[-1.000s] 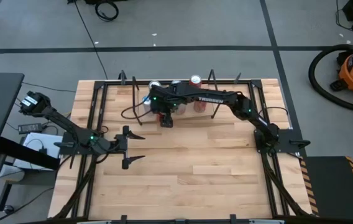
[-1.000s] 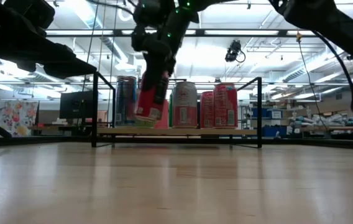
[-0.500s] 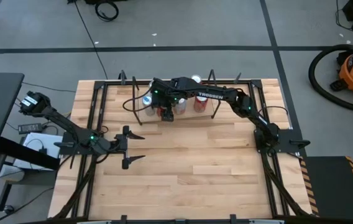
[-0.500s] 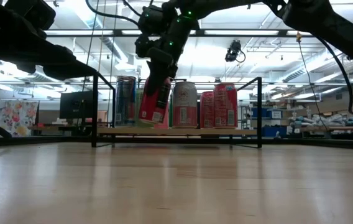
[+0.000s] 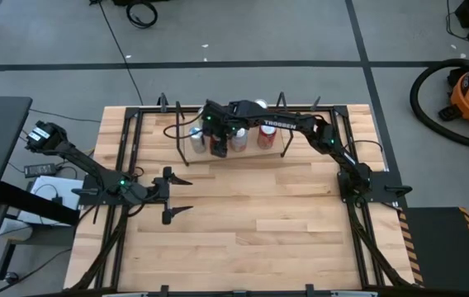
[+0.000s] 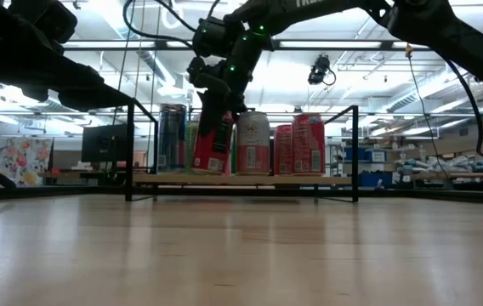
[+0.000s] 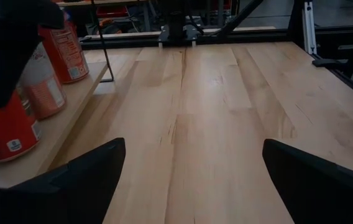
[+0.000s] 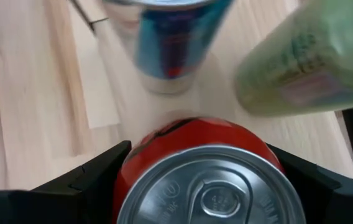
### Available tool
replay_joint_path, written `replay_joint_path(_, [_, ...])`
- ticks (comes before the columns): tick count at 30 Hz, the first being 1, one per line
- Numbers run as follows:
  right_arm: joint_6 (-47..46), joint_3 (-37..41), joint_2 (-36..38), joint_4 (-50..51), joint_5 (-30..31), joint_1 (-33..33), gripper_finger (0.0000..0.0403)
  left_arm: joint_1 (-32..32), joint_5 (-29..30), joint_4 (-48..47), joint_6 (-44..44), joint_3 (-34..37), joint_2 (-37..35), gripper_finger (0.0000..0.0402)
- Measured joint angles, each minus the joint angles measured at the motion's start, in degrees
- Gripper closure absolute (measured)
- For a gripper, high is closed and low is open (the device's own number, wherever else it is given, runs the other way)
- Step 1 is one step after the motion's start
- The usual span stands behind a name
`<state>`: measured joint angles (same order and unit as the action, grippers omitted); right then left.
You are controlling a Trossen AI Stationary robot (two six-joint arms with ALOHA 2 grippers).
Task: Place canned beverage on shelf
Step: Put the red-black soda can on the shelf
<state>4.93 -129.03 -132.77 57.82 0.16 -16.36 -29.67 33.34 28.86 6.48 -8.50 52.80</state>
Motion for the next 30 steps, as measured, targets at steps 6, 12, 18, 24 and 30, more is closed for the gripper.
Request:
replay_joint_path(6, [-2.74,0.04,-0.04,-0.59,0.09,-0.39,0.0079,0.00,0.00,-0.08,0.01,-0.01,0.00,0.0010])
replay_joint_path(12, [-1.95,0.17,-0.22,-1.18,0.25,-0.35,0.0046,-0.02,0.00,-0.08,0.02,-0.01,0.00,0.0010])
replay_joint_path(18, [-2.42,0.05,-0.22,-1.21,2.92,-0.35,0.0023,-0.02,0.00,-0.06,0.02,-0.01,0.00,0.0010])
replay_joint_path(24, [-7.07,-1.41,-0.15,-1.19,3.34,-0.35,0.0028,-0.02,0.00,-0.06,0.02,-0.01,0.00,0.0010])
replay_joint_path(30, [-13.49,-1.99,-0.07,-0.40,3.39,-0.35,0.0030,-0.02,0.00,-0.06,0.02,-0.01,0.00,0.0010])
